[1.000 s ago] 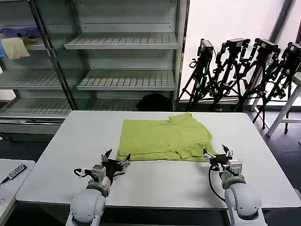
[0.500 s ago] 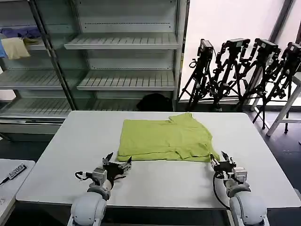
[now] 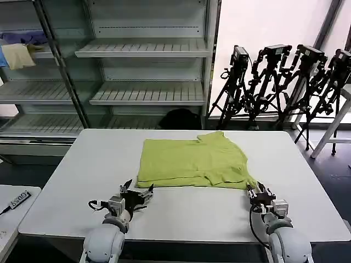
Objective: Fold and organize the clothes.
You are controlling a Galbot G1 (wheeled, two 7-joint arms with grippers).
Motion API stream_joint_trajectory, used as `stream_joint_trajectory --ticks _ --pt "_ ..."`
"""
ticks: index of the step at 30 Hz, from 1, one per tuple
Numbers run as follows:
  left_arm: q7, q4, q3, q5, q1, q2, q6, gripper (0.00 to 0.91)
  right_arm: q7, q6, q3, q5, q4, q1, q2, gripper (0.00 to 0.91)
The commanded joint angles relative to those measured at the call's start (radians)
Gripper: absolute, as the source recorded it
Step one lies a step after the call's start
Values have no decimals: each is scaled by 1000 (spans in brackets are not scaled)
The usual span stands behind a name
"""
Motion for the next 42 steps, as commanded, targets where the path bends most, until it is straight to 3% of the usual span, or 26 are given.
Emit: stream_joint_trajectory --ticks 1,23,33,42 --pt "4 8 2 -1 -2 1 1 20 -2 4 1 1 -5 -5 -1 0" --pt "16 27 -4 1 0 12 -1 0 -7 1 -5 -2 8 -6 -2 0" --pt "42 -62 -41 -14 49 33 -10 0 1 -39 5 125 103 -45 -4 0" --pt "69 -284 -103 -98 166 78 2 0 28 -78 16 205 279 -128 5 0"
